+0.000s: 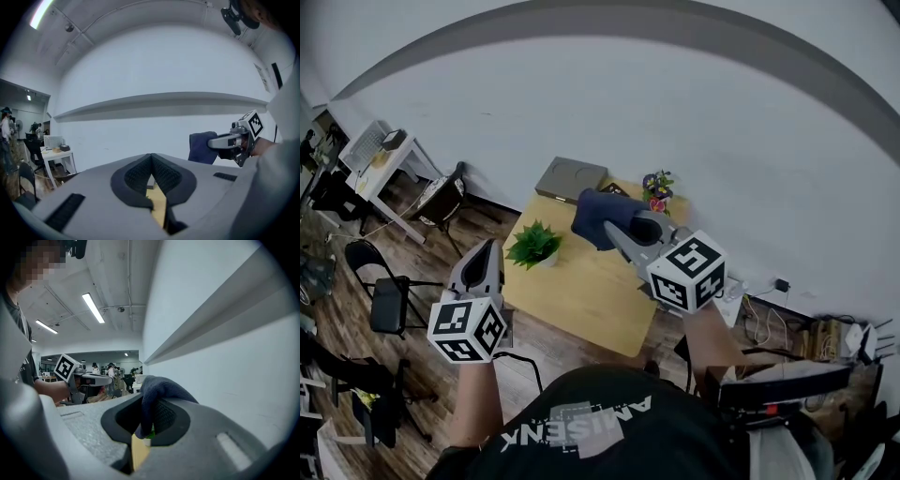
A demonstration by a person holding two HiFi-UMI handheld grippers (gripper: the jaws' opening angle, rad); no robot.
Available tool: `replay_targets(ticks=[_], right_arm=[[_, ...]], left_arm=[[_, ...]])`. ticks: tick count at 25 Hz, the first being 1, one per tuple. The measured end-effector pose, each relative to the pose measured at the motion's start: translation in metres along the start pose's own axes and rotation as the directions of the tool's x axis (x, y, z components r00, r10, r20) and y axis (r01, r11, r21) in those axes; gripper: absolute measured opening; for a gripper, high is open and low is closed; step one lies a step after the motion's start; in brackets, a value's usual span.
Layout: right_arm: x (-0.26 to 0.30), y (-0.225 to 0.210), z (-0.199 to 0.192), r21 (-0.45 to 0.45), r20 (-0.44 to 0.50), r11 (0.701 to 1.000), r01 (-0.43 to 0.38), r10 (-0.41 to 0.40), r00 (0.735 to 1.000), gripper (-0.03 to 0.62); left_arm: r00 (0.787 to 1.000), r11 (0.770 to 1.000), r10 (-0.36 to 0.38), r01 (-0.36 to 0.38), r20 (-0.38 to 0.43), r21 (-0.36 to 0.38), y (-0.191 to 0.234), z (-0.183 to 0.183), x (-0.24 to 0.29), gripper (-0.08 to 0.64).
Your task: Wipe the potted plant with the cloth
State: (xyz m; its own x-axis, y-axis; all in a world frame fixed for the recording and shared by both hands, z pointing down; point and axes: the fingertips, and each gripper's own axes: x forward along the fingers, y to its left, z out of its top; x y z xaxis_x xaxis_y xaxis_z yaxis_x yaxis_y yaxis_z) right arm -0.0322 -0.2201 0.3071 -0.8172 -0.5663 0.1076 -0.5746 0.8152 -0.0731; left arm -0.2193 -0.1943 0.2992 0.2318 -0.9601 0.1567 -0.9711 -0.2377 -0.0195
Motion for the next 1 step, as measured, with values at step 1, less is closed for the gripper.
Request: replay_targets(ticks=[1], right_arm=[[0.0005,-0.0001,-0.0002,0.0,-0.001,1.0,0.0,0.0,1.0,0.028]], left_arm=[[1.0,1.0,-0.004,0.004,0.001,-0.004,-0.0008,0.0002,0.0001,0.002]])
